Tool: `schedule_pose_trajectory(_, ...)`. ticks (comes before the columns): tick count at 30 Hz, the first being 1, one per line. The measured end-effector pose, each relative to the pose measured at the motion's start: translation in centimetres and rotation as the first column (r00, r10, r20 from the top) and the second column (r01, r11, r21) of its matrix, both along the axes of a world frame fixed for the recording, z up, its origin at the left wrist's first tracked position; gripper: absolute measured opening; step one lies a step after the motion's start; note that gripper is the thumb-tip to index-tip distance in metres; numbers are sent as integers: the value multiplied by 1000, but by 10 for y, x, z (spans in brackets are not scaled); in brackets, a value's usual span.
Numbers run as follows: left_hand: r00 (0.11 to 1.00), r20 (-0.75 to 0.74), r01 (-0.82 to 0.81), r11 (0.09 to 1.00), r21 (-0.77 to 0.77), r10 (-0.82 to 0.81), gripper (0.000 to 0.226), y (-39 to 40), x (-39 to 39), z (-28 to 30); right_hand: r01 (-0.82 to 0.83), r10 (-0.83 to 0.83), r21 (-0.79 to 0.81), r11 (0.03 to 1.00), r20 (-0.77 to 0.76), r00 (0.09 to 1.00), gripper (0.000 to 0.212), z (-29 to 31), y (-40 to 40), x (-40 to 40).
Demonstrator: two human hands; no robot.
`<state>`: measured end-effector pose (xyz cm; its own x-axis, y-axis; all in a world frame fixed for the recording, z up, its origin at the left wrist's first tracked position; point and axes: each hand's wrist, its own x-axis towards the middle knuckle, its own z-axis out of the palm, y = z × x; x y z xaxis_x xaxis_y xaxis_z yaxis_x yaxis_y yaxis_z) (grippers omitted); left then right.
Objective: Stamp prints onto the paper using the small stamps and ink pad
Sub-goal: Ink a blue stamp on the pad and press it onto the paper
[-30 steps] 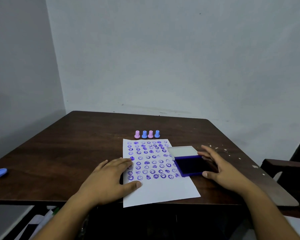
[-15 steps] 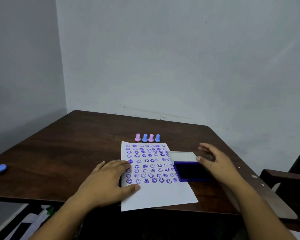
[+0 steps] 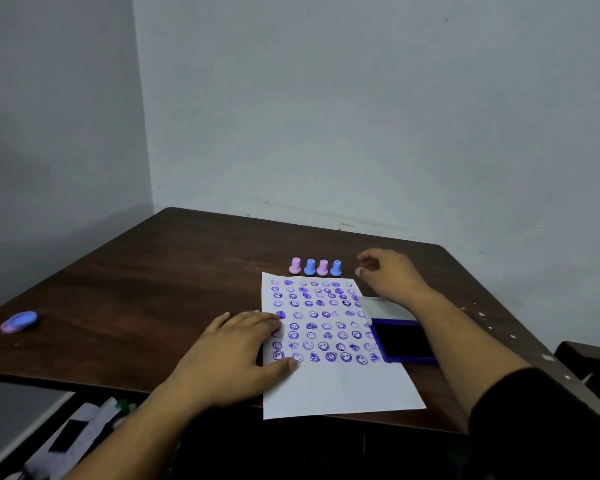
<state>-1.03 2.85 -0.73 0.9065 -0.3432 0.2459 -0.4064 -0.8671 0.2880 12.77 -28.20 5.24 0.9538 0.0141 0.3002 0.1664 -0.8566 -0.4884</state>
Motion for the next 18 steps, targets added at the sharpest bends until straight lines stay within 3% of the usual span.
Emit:
schedule_pose_trajectory(11, 1000, 11, 4, 1000, -2, -4, 85, 1, 0, -2, -69, 68, -44, 997, -27, 997, 33, -10, 33, 46)
schedule_pose_trajectory(18, 1000, 4, 7, 1000, 3, -7, 84, 1, -1, -1, -17, 17, -75, 997, -2, 1000, 29, -14, 36, 62)
